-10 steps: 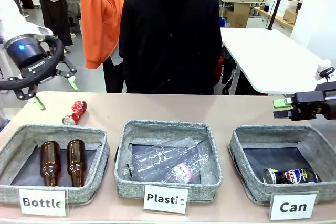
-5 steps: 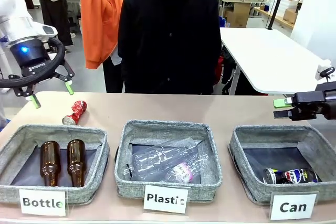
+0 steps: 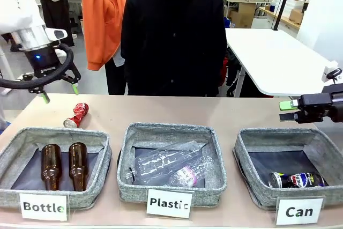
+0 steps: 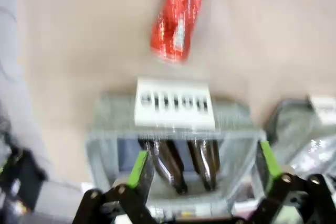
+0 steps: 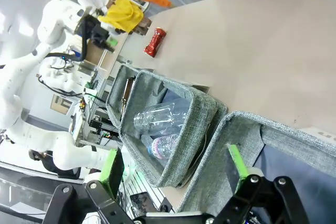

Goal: Sort the can waste into the basket.
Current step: Pick up the can waste from the table and place it in the right Fabric basket.

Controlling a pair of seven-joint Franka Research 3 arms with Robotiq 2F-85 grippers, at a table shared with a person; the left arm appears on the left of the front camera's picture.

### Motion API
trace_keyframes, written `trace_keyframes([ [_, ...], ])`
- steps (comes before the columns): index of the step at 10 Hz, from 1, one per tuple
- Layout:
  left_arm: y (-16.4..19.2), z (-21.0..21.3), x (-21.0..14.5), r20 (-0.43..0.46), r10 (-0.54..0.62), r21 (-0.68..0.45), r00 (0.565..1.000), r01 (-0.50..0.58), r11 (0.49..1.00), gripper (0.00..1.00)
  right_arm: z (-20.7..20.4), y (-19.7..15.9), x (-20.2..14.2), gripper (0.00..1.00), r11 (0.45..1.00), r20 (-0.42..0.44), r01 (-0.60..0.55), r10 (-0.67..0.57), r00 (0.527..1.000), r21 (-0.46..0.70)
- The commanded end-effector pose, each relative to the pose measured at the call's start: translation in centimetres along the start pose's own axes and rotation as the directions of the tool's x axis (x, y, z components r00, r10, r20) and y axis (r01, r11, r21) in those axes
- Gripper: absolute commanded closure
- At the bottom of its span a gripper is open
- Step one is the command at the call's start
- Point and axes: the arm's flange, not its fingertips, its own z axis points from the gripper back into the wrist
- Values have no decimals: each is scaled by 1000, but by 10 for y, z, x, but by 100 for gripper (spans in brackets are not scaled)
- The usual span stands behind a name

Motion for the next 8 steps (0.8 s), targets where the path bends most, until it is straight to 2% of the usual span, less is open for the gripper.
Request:
trace_keyframes([
  [1,9,-21,-1,248,-101,-22,963,110,994,0,-3,3,-7,0,1000,23,-2,2,1000,-5],
  [2,11,-29,0,332,-122,-16,935,135,991,0,-3,3,-7,0,1000,23,-2,2,1000,-5],
  [3,13,-38,1,351,-144,16,925,148,989,0,-3,3,-7,0,1000,23,-2,2,1000,-5],
  [5,16,-62,21,365,-193,84,911,175,981,0,-3,3,-7,0,1000,23,-2,2,1000,-5],
  [6,18,-77,26,381,-200,92,903,178,980,0,-3,3,-7,0,1000,23,-2,2,1000,-5],
  [8,17,-102,39,356,-217,97,909,195,976,0,-3,3,-7,0,1000,23,-2,2,1000,-5],
])
